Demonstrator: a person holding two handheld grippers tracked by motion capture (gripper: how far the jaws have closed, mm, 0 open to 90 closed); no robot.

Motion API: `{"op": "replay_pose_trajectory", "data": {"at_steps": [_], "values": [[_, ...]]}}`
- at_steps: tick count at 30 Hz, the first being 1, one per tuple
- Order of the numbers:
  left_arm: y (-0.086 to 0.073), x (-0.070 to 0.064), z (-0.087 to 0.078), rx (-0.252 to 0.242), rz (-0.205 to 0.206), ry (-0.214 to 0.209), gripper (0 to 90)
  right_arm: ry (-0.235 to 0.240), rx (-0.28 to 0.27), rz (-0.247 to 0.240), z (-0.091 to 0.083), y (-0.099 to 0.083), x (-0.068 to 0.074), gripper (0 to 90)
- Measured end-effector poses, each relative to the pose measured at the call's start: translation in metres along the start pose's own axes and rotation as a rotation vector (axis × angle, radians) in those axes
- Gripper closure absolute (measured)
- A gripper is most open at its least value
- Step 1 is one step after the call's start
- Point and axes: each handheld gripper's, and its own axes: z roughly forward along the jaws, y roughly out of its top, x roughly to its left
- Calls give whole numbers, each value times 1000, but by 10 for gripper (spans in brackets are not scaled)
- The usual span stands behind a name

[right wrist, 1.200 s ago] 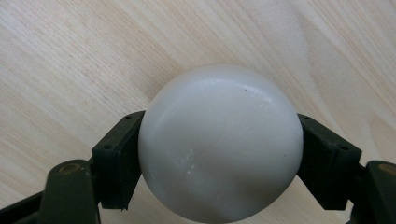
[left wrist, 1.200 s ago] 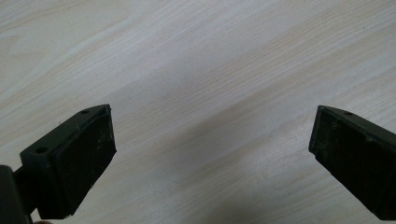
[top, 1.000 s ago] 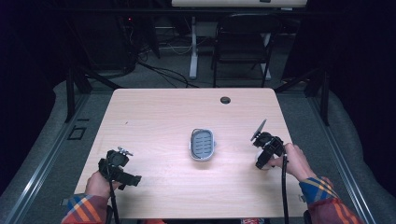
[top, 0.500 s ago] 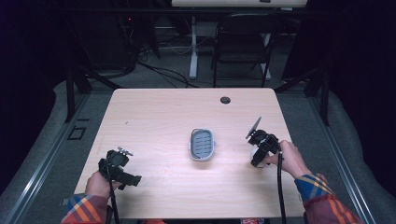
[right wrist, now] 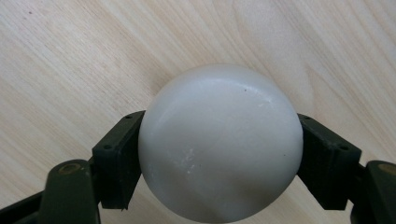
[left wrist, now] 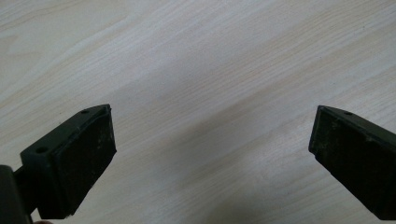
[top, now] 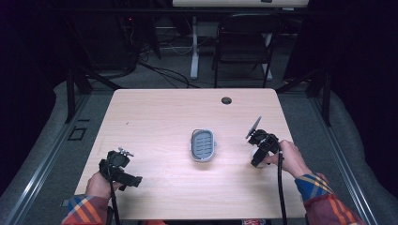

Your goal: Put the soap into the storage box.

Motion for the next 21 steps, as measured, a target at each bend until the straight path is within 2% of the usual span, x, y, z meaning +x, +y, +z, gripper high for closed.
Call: {"op": "replay_pose_trajectory", "data": {"at_steps": [3, 5, 6, 13, 14, 20, 21], "values": [[0, 0, 0, -1, -1, -1, 3, 0, 13, -18, -3, 5, 2, 244], [0, 0, 0, -1, -1, -2, 3, 3, -4, -16, -3, 8, 3, 244], [0, 0, 0, -3, -1, -2, 3, 5, 14, -26, -5, 12, 5, 244], [0, 0, 0, -4, -1, -2, 3, -2, -1, -43, -6, 20, 10, 244], [0, 0, 0, -3, -1, -3, 3, 3, 17, -58, -8, 22, 10, 244], [0, 0, 0, 1, -1, -3, 4, -6, 0, -66, -9, 26, 12, 244], [0, 0, 0, 1, -1, -3, 4, 9, -7, -49, -9, 27, 13, 244]]}}
